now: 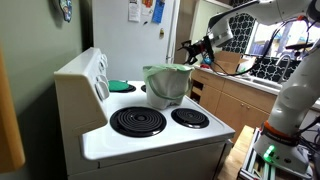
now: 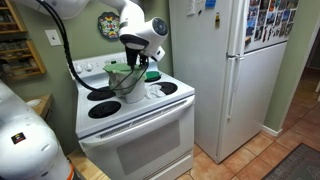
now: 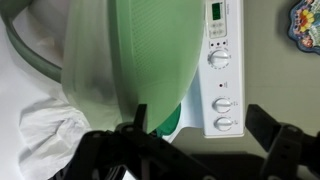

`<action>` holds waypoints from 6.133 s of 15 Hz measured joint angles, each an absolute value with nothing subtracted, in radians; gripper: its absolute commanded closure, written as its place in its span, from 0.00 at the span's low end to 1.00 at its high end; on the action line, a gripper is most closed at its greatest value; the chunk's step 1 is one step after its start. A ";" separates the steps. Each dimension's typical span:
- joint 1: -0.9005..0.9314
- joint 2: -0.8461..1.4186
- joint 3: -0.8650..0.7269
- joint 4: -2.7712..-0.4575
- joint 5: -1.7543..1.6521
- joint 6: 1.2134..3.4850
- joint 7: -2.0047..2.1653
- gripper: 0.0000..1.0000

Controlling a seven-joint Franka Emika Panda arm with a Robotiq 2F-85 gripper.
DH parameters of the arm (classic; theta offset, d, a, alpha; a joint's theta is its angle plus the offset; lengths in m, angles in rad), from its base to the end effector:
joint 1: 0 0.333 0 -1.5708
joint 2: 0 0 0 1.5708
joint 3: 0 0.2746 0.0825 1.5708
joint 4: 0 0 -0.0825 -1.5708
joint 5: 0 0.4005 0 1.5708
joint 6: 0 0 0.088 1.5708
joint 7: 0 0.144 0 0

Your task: Open the bin, pick the serviette, put it in the bin and then close the bin.

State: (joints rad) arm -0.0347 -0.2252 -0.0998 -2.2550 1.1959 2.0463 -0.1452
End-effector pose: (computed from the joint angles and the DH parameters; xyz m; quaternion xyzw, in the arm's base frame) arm 0.5357 0.0092 0.4242 -0.8225 0.2485 -0.0742 0.5062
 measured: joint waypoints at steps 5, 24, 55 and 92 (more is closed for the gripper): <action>-0.057 -0.228 -0.103 -2.244 1.187 2.020 -0.145 0.00; -0.060 -0.140 -0.094 -2.250 1.191 2.092 -0.174 0.00; -0.062 -0.126 -0.090 -2.226 1.366 2.022 -0.214 0.00; -0.098 -0.148 -0.116 -2.203 1.516 1.691 -0.417 0.00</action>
State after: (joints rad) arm -0.0979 -0.1481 -0.1162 -2.2030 1.5159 1.6909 -0.4173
